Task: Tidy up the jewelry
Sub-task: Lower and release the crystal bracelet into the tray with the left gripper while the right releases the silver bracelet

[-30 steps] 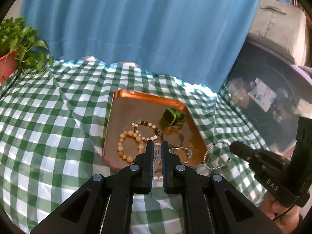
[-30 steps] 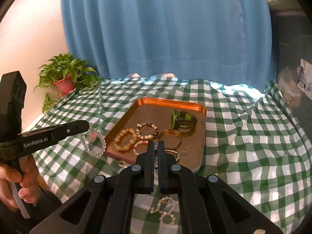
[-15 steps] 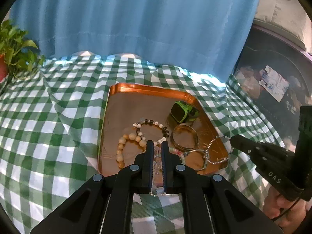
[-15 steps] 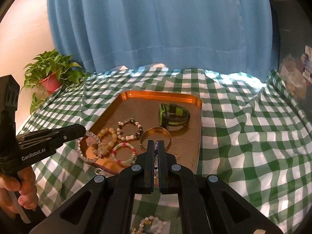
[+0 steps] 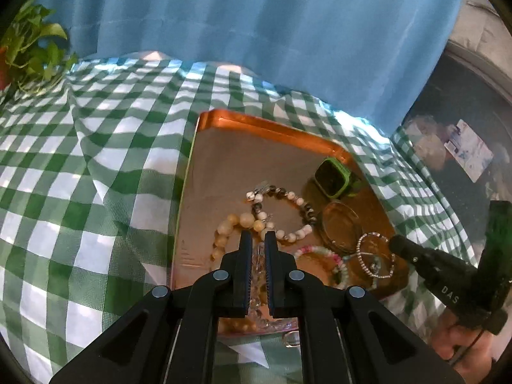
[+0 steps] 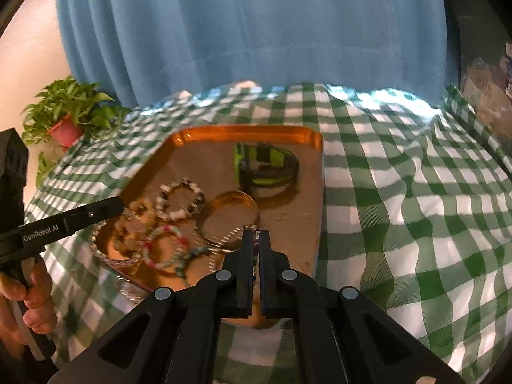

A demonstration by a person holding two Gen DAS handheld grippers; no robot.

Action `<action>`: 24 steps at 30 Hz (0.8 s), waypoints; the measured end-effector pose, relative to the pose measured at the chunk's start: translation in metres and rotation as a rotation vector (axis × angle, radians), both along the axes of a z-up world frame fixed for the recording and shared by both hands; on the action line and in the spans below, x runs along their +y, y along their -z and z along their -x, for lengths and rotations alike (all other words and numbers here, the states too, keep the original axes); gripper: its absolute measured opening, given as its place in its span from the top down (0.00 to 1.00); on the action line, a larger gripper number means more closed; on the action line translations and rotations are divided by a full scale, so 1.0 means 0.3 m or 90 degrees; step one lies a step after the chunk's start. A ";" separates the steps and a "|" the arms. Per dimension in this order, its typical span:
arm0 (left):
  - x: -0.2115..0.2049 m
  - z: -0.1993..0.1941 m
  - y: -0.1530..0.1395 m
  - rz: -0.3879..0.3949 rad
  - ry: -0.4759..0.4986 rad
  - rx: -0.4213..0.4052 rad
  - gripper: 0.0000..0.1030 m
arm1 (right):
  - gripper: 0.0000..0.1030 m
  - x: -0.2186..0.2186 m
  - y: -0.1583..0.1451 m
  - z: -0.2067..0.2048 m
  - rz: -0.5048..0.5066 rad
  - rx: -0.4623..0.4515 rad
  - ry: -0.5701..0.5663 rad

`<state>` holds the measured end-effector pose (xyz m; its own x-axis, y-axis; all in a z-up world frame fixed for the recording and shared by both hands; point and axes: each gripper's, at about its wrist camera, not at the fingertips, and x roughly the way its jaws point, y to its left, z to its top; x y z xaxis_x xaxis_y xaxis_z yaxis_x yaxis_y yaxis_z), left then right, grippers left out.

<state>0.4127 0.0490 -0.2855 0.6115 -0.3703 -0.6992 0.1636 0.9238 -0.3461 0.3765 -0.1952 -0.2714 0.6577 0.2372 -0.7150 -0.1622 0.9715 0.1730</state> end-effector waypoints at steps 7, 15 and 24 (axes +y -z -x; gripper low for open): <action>-0.038 0.006 0.028 -0.143 -0.031 -0.026 0.92 | 0.97 0.014 0.030 -0.024 0.051 0.021 0.022; -0.010 0.003 0.040 -0.105 -0.036 -0.007 0.68 | 0.74 -0.015 0.022 -0.014 0.016 0.009 0.019; -0.102 0.062 -0.005 -0.201 -0.014 -0.081 0.14 | 0.28 0.042 -0.017 0.061 0.024 -0.045 -0.037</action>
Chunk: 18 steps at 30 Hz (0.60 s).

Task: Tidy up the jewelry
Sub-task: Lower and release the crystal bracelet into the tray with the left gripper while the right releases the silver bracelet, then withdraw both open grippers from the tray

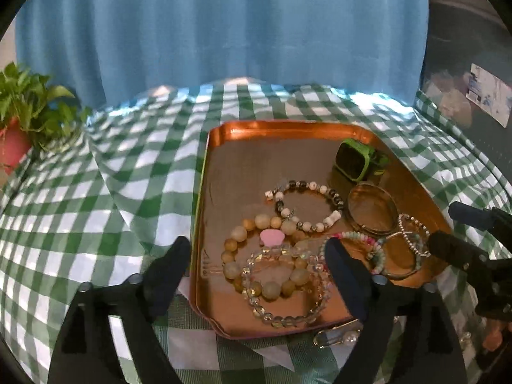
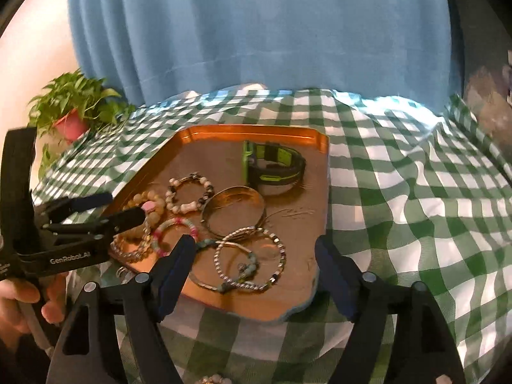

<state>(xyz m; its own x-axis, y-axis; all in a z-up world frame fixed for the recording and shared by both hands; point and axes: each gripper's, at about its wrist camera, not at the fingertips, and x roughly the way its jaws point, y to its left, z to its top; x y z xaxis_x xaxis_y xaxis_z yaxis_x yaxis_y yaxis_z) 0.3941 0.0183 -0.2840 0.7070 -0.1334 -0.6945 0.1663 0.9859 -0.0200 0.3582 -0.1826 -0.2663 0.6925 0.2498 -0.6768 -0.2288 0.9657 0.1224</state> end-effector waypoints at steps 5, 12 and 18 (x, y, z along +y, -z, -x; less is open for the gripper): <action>0.001 0.061 -0.032 -0.001 -0.006 -0.020 0.13 | 0.27 -0.009 -0.023 0.057 -0.002 -0.019 0.018; 0.020 0.186 -0.072 0.030 -0.013 -0.008 0.11 | 0.15 -0.075 -0.064 0.159 -0.035 -0.036 0.078; 0.050 0.284 -0.116 0.075 -0.037 0.005 0.10 | 0.14 -0.117 -0.068 0.272 -0.037 -0.018 0.096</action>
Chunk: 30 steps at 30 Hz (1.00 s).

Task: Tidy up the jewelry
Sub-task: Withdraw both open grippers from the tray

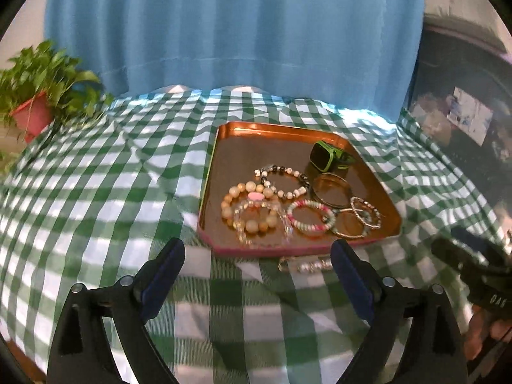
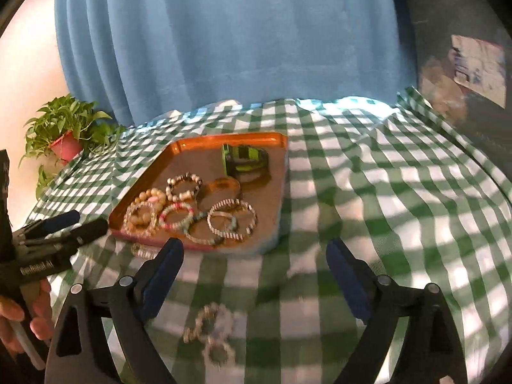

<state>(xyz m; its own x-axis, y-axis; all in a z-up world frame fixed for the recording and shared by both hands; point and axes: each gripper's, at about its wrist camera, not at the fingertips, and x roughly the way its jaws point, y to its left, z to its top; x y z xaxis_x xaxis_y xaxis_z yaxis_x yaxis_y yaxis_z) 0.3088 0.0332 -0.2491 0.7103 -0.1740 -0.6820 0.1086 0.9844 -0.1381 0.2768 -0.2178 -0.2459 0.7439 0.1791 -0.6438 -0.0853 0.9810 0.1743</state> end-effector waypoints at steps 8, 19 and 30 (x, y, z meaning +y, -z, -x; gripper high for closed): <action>0.052 0.178 -0.051 0.042 -0.021 0.005 0.10 | 0.14 -0.031 -0.055 0.169 -0.018 -0.016 0.003; 0.074 0.372 -0.135 0.031 -0.001 -0.017 0.10 | 0.14 -0.009 -0.111 0.366 -0.015 -0.013 -0.025; -0.017 0.270 -0.082 0.025 0.056 -0.002 0.10 | 0.27 0.022 -0.090 0.308 -0.043 -0.031 -0.048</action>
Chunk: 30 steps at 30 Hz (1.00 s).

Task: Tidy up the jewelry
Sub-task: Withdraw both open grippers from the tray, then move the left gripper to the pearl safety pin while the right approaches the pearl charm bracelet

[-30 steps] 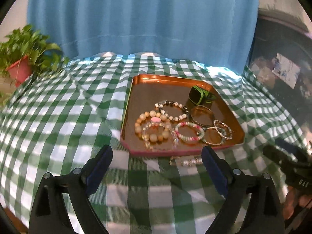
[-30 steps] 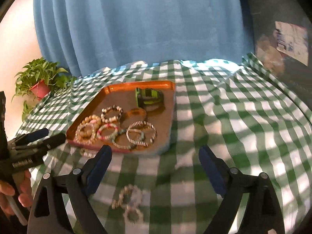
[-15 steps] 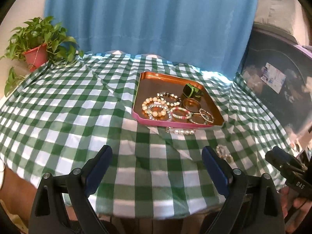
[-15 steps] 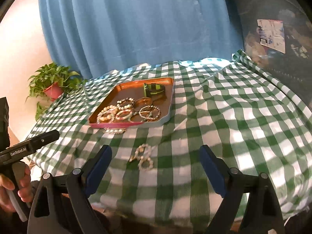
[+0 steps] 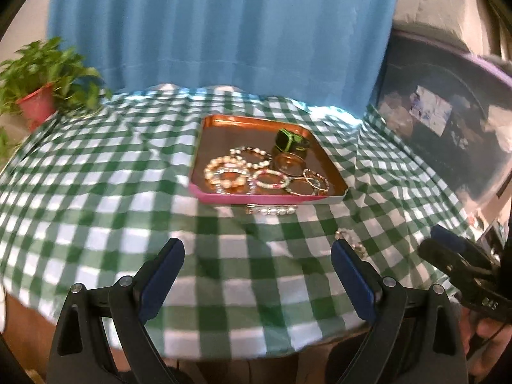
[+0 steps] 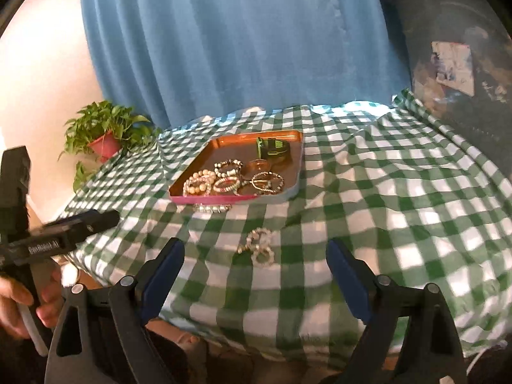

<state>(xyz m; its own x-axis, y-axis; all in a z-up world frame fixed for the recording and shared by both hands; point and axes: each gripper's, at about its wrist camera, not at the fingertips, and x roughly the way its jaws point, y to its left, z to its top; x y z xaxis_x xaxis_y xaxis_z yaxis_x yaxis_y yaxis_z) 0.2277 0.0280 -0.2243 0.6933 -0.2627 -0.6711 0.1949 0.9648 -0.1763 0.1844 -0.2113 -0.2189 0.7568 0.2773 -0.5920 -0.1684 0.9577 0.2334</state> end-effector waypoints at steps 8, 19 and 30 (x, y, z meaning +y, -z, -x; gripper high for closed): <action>-0.058 -0.165 0.100 -0.018 0.026 0.010 0.10 | 0.47 0.008 0.110 -0.101 -0.002 0.036 -0.020; -0.087 -0.313 0.221 0.001 0.079 0.066 0.23 | 0.52 0.034 0.201 -0.167 0.029 0.084 -0.047; -0.123 -0.383 0.246 -0.058 0.098 0.070 0.44 | 0.52 0.032 0.223 -0.189 0.008 0.102 -0.051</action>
<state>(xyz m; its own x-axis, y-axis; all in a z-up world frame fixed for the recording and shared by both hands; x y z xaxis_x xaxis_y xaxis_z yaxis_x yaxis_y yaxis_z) 0.3426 -0.0091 -0.2980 0.5710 -0.2951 -0.7661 0.3260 0.9379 -0.1183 0.2409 -0.2018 -0.2857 0.6288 0.3246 -0.7065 -0.2057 0.9458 0.2514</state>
